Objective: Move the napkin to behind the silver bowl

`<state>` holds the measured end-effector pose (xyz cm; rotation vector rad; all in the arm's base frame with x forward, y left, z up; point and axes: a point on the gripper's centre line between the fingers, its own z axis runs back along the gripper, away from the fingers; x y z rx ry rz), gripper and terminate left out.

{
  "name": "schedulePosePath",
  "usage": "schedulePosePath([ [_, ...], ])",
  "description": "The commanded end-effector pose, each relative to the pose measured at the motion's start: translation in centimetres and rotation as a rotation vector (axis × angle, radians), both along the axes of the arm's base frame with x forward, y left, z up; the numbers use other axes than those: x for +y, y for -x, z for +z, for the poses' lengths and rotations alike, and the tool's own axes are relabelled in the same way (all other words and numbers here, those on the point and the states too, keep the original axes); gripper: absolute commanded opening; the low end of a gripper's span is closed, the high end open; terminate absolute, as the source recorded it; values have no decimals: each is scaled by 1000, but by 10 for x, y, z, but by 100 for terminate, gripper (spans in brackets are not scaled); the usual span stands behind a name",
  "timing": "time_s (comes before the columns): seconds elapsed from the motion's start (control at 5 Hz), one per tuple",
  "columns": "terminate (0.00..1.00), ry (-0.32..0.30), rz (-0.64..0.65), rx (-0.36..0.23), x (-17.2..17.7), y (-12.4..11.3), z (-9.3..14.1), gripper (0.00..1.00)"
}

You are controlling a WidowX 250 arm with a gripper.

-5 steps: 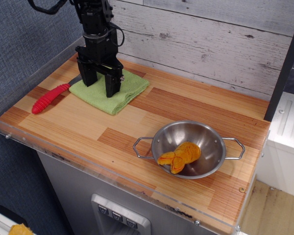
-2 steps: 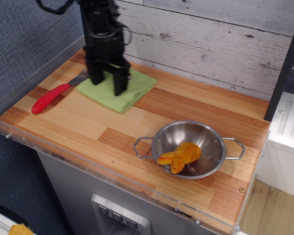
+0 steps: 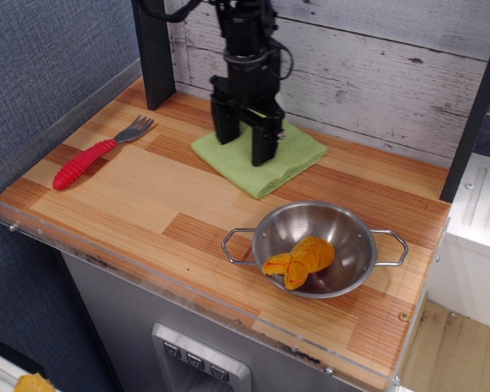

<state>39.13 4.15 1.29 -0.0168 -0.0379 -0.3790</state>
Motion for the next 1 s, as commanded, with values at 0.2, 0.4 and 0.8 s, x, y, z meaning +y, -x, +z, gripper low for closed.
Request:
schedulePosePath([
  [0.2, 0, -62, -229, -100, -80, -18, 41, 100],
  [0.4, 0, -81, -265, -109, -91, -16, 45, 100],
  [0.8, 0, -58, -178, -162, -73, -8, 64, 100],
])
